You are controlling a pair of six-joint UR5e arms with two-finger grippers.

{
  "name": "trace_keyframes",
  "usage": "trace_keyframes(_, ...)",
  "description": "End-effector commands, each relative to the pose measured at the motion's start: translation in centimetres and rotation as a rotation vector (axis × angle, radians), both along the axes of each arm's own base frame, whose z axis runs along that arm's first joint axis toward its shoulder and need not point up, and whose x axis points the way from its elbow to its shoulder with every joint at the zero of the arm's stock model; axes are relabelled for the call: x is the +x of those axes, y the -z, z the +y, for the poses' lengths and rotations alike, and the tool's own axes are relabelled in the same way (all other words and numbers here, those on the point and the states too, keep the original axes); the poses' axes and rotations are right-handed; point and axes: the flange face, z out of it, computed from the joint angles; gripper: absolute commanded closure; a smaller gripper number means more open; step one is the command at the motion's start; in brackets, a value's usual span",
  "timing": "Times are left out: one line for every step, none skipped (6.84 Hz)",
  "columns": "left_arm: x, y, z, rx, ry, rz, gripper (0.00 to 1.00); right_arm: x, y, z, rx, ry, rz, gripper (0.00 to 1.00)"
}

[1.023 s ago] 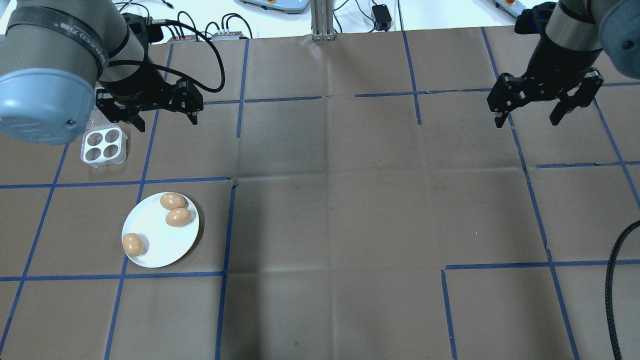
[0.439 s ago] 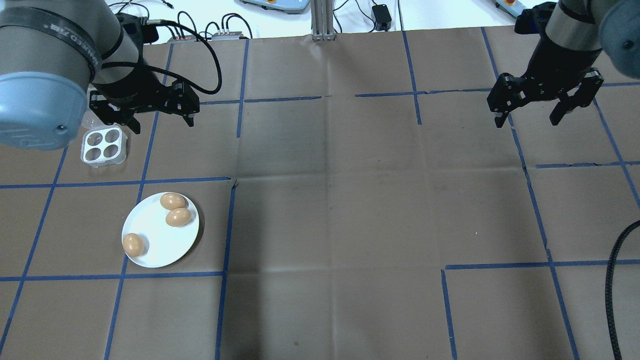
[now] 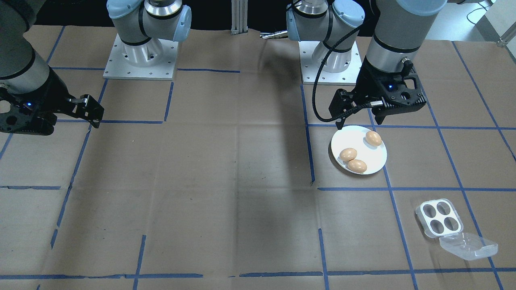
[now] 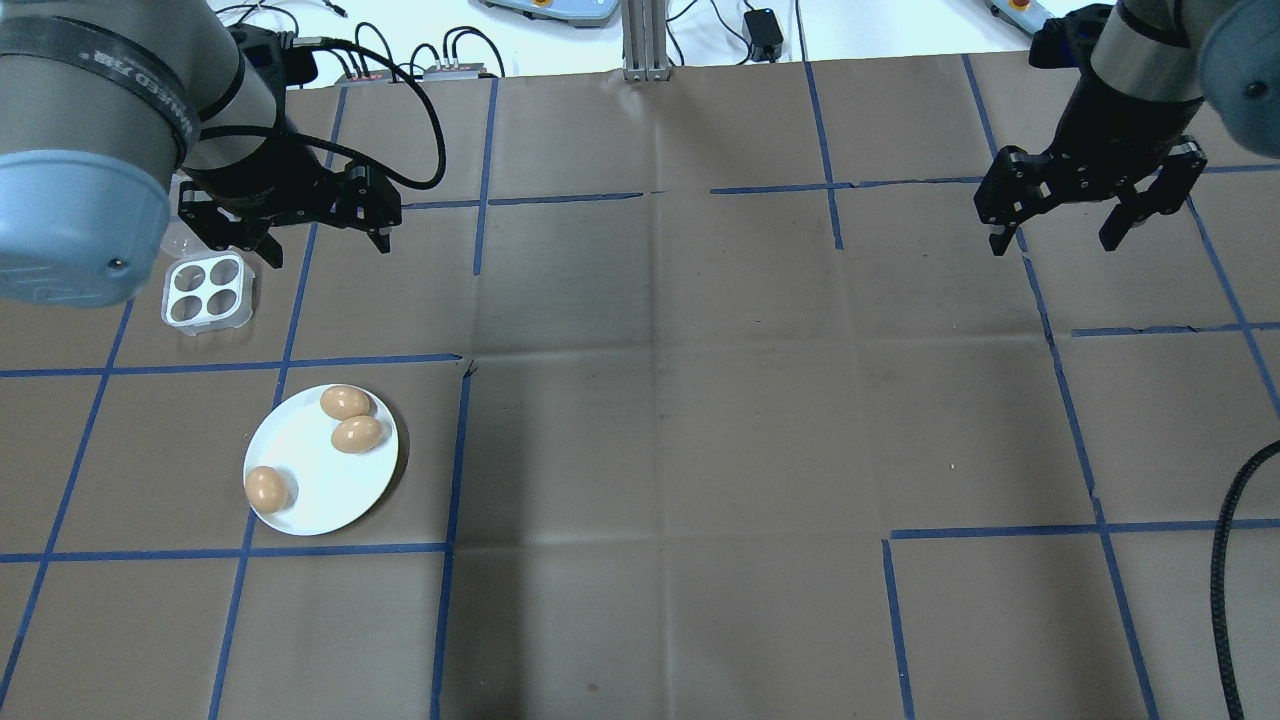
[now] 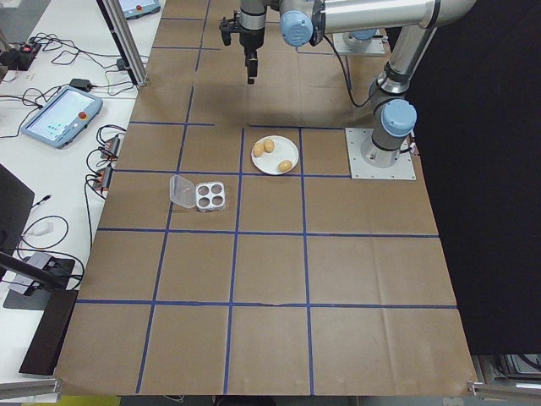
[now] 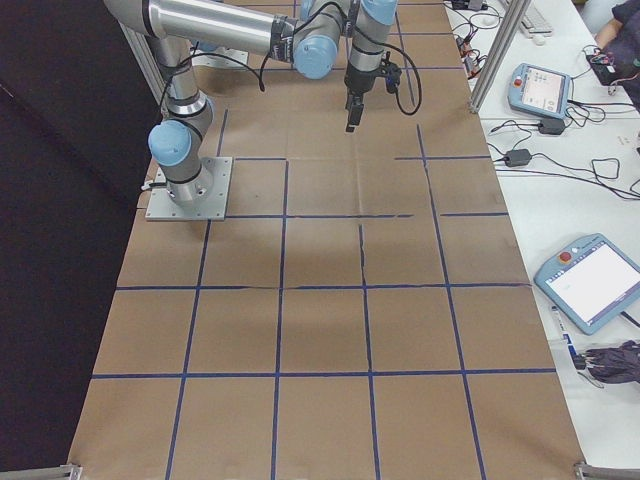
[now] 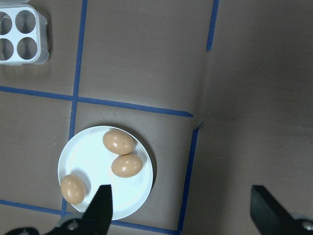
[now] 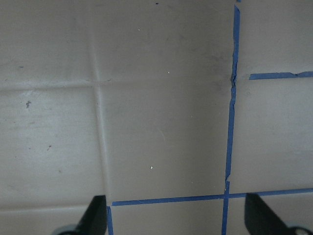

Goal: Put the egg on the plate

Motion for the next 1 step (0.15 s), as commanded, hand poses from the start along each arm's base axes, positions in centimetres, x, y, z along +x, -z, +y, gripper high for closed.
trace_keyframes(-0.22, 0.26, 0.02, 0.008, 0.007, 0.007, 0.00, 0.00, 0.00, 0.00, 0.000, 0.000, 0.000, 0.00)
